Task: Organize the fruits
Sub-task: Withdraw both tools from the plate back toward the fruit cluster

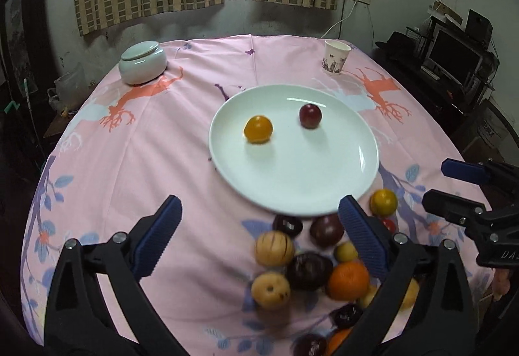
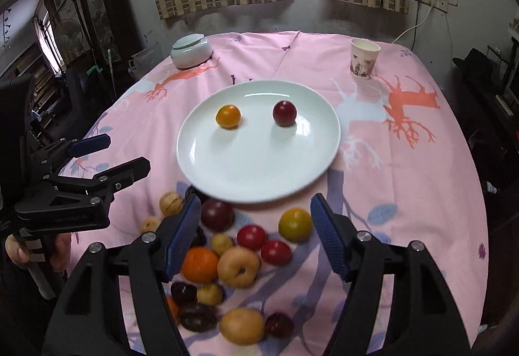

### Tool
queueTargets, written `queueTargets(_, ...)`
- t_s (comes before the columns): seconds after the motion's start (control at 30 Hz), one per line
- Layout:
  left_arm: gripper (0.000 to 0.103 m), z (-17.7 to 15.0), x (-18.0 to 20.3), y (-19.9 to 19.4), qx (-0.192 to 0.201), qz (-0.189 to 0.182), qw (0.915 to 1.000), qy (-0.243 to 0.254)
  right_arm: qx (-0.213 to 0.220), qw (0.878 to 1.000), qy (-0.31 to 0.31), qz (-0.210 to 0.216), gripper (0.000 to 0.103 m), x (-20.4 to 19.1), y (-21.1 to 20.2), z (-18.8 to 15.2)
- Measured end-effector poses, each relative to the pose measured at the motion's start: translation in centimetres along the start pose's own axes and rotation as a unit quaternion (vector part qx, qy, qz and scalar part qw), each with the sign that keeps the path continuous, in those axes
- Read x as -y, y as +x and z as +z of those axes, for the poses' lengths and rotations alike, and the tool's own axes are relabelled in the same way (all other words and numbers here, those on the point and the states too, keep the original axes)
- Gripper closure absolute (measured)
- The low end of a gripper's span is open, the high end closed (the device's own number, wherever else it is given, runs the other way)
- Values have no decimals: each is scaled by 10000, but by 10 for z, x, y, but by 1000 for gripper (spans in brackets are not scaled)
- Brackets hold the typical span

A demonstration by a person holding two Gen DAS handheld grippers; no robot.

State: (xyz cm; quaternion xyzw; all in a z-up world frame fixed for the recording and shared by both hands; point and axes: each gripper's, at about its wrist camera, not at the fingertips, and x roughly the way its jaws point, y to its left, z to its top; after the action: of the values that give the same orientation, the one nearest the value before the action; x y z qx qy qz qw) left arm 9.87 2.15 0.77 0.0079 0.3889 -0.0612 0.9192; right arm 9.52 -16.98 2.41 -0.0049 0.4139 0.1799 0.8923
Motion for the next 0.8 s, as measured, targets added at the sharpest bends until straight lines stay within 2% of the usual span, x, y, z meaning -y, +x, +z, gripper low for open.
queueTargets(0.07,2,-31,-3,-8,50,243,9996,-104,32,9998,157,-112,32,-1,-5,-27)
queueTargets(0.13,2,-55,-11,-9,-79,488,9981,-366,-20,9989,412,-226,32,1,-6,-53)
queueTargets(0.23,2,-77,-21,-12,-295,370,9962,-728,-64,9970,645,-415,32,2,-6,-70)
queueTargets(0.43,2,-81,-21,-23,-193,369,9964,-733,-75,9977,588,-331,32,-7,-5,-74)
queueTargets(0.57,2,-83,-19,-20,-293,340,9966,-698,-176,9977,522,-387,32,-11,6,-77)
queueTargets(0.8,2,-84,-22,-18,-337,281,9965,-710,-189,9979,611,-119,32,-13,29,-74)
